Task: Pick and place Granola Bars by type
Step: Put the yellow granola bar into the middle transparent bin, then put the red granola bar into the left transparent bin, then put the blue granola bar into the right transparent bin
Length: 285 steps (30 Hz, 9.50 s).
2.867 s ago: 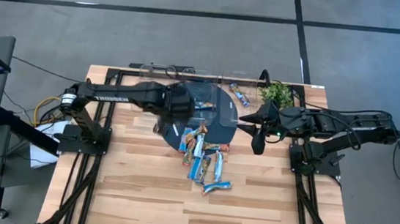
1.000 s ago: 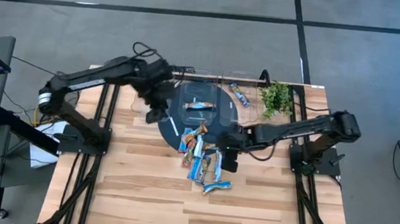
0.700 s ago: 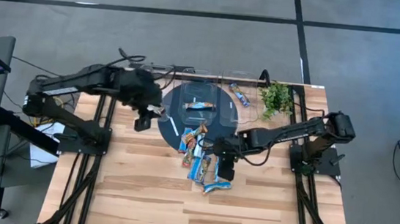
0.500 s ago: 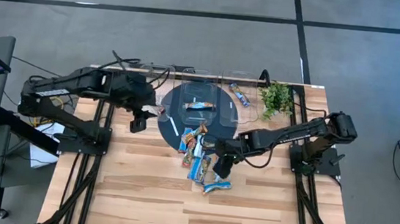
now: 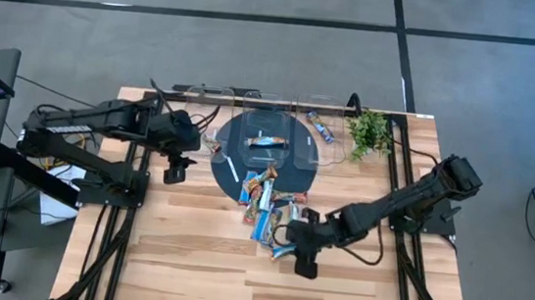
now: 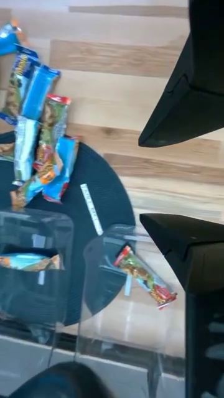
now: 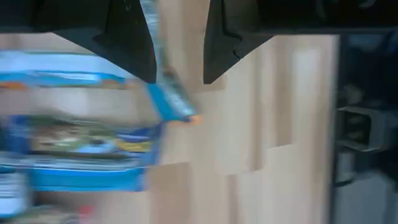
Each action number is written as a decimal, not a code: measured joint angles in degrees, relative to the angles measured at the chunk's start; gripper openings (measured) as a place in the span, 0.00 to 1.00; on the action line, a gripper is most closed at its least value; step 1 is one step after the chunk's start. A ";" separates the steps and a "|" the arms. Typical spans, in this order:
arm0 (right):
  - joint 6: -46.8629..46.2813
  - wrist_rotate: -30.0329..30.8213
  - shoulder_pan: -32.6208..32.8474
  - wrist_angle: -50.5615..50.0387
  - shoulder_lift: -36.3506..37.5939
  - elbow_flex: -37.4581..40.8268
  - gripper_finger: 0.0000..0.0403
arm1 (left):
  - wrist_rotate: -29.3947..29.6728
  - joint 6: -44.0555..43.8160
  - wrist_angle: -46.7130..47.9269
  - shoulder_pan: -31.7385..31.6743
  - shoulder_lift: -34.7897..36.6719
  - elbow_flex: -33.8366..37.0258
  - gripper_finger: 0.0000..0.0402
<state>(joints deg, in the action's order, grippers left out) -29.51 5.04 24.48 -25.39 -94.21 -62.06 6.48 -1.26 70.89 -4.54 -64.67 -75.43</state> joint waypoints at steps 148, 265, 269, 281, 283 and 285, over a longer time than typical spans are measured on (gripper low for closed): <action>16.39 18.74 -11.62 -49.65 26.37 -32.81 0.33 | 0.58 -28.68 -25.46 4.55 -35.15 3.14 0.45; 17.59 13.32 -12.69 -38.88 -1.45 -32.80 0.33 | 8.48 2.90 -8.89 -19.80 -10.90 8.77 0.48; 19.01 9.21 -14.05 -38.03 -7.22 -32.79 0.33 | 8.15 6.39 -8.74 -17.26 -7.43 8.77 0.48; 33.11 -11.05 -14.35 -23.96 -22.37 -32.81 0.33 | 8.32 9.99 -8.85 -15.69 2.83 9.75 0.48; 34.34 -12.71 -13.97 -23.14 -24.63 -32.79 0.33 | 8.14 9.97 -8.76 -15.69 4.64 10.54 0.48; 34.56 -12.66 -13.61 -23.49 -25.96 -32.75 0.33 | 8.08 9.85 -8.66 -15.69 6.36 11.40 0.48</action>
<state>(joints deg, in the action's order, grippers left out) 5.05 -7.62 10.87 -48.88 -120.17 -94.81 14.56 8.59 62.23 -20.23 -58.31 -64.03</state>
